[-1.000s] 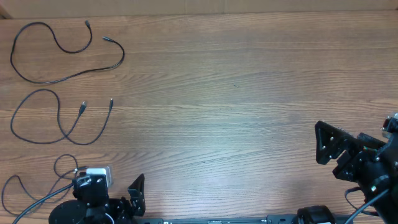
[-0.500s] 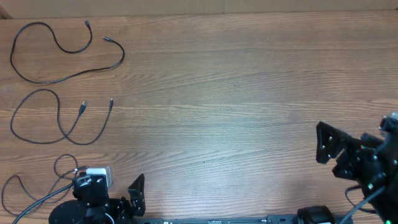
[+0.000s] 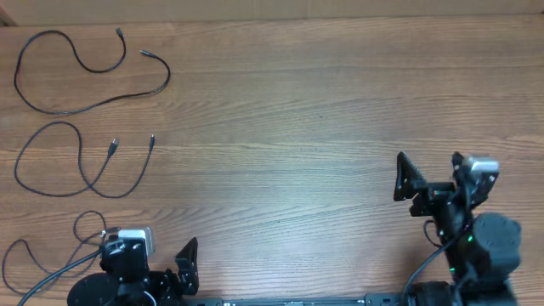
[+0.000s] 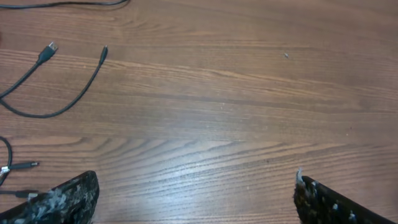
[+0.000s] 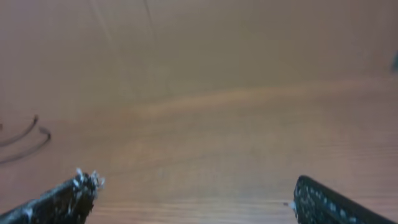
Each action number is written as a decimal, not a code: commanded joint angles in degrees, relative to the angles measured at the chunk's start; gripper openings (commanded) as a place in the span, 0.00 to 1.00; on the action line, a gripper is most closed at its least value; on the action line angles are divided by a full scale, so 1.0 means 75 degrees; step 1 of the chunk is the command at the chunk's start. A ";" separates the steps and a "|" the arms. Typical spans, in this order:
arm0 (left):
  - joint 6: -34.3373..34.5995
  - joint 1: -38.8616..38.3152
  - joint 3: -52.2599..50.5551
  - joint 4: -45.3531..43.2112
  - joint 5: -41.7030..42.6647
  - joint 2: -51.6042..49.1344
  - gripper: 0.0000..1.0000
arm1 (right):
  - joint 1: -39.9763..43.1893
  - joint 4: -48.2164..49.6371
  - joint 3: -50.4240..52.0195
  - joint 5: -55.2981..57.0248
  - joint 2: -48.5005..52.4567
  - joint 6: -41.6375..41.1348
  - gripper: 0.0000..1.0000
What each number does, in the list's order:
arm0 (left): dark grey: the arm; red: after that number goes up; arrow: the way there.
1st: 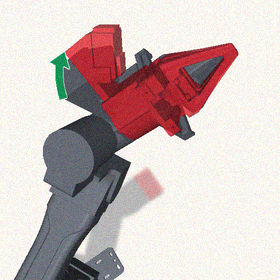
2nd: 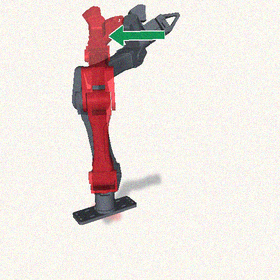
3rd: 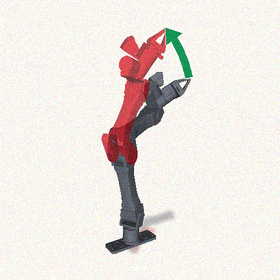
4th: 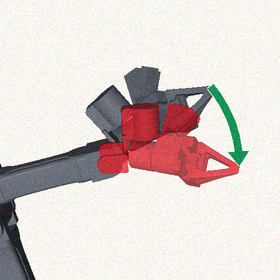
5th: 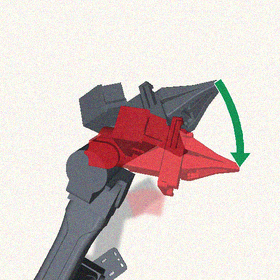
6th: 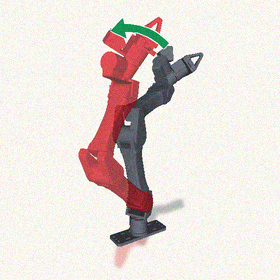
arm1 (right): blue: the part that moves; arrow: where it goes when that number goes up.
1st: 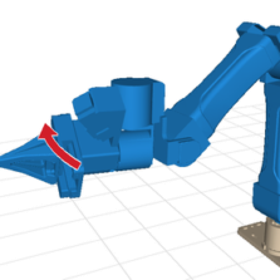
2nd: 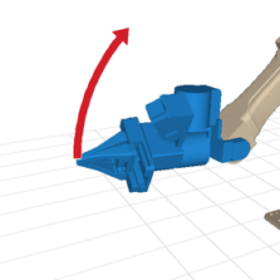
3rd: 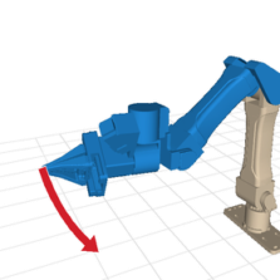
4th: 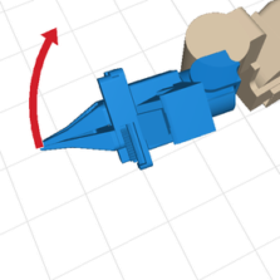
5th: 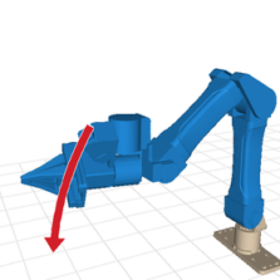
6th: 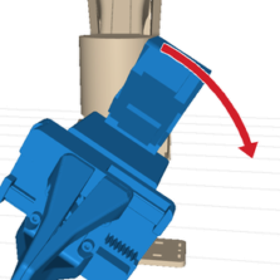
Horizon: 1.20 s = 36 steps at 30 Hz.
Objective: Untangle cables
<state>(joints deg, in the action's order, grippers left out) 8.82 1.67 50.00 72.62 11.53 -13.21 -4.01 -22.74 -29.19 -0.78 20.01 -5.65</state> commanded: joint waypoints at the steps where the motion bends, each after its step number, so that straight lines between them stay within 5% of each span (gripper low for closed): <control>1: 0.0055 -0.0029 -0.0017 -0.0020 -0.0009 0.0050 1.00 | 0.0175 0.1084 0.1268 -0.0440 -0.0653 0.0425 1.00; 9: 0.0055 -0.0029 -0.0017 -0.0020 -0.0009 0.0050 1.00 | 0.0289 0.2579 0.2780 -0.0428 -0.1635 0.0484 1.00; 36: 0.0055 -0.0029 -0.0017 -0.0020 -0.0009 0.0050 1.00 | 0.0595 0.2425 0.3832 -0.0472 -0.2646 0.0764 1.00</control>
<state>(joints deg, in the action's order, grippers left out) 8.82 1.67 49.95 72.64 11.53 -13.23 0.08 -4.69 -1.06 -4.27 0.73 0.03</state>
